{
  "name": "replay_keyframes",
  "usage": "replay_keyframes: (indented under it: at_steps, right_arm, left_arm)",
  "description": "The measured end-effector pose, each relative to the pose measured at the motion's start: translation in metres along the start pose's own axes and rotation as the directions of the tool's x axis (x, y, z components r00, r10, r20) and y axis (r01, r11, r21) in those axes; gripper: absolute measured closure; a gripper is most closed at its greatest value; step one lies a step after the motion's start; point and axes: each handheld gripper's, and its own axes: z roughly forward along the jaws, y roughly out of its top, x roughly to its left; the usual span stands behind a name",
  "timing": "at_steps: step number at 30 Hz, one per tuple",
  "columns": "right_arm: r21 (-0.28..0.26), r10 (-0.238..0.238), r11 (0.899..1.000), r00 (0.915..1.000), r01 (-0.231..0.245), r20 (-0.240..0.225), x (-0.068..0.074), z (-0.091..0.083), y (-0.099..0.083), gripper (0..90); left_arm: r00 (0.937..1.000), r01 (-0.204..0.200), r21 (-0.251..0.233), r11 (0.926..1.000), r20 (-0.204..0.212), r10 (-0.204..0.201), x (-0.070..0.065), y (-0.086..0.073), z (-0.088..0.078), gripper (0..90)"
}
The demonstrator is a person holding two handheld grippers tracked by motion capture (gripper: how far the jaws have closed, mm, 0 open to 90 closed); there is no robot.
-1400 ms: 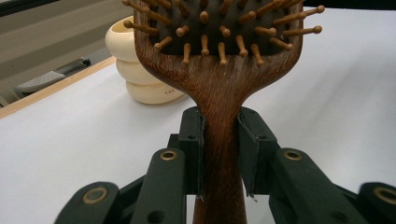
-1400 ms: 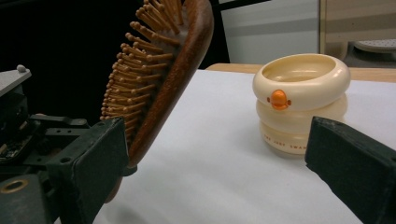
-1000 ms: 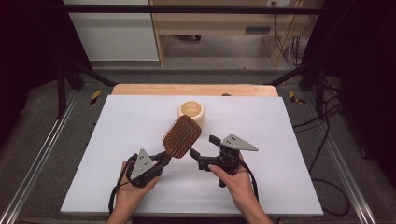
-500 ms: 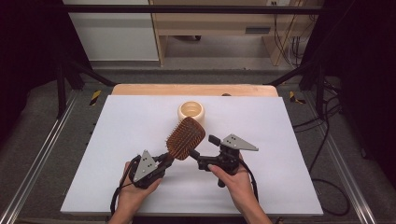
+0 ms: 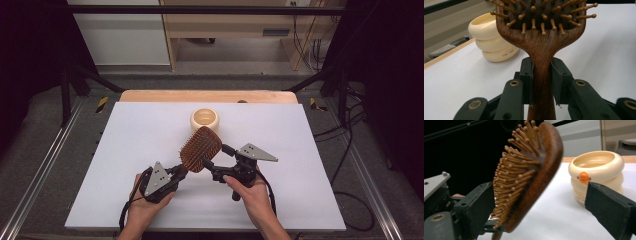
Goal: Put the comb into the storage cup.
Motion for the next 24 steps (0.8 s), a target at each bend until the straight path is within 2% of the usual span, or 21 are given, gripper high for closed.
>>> replay_keyframes:
  at_steps: [6, 13, 17, 24]
  right_arm:
    - [0.003, -0.007, 1.000, 0.9999, 0.007, -0.013, 0.005, 0.002, 0.000, 11.6]
    - [-0.015, 0.017, 1.000, 0.9992, -0.017, -0.036, 0.006, 0.000, 0.002, 21.2]
    - [-0.032, 0.046, 0.998, 0.9976, -0.048, -0.052, 0.005, -0.001, 0.005, 26.3]
    - [-0.052, 0.104, 0.993, 0.9921, -0.107, -0.070, 0.003, -0.003, 0.007, 29.0]
  left_arm:
    - [0.9998, -0.018, -0.001, 0.9998, 0.005, 0.018, -0.004, 0.002, 0.001, 72.4]
    - [0.9991, -0.042, -0.004, 0.9991, 0.010, 0.042, -0.008, 0.003, 0.002, 72.4]
    - [0.9986, -0.050, -0.005, 0.9987, 0.014, 0.050, -0.010, 0.005, 0.003, 72.4]
    - [0.9983, -0.055, -0.007, 0.9985, 0.020, 0.055, -0.014, 0.006, 0.005, 72.4]
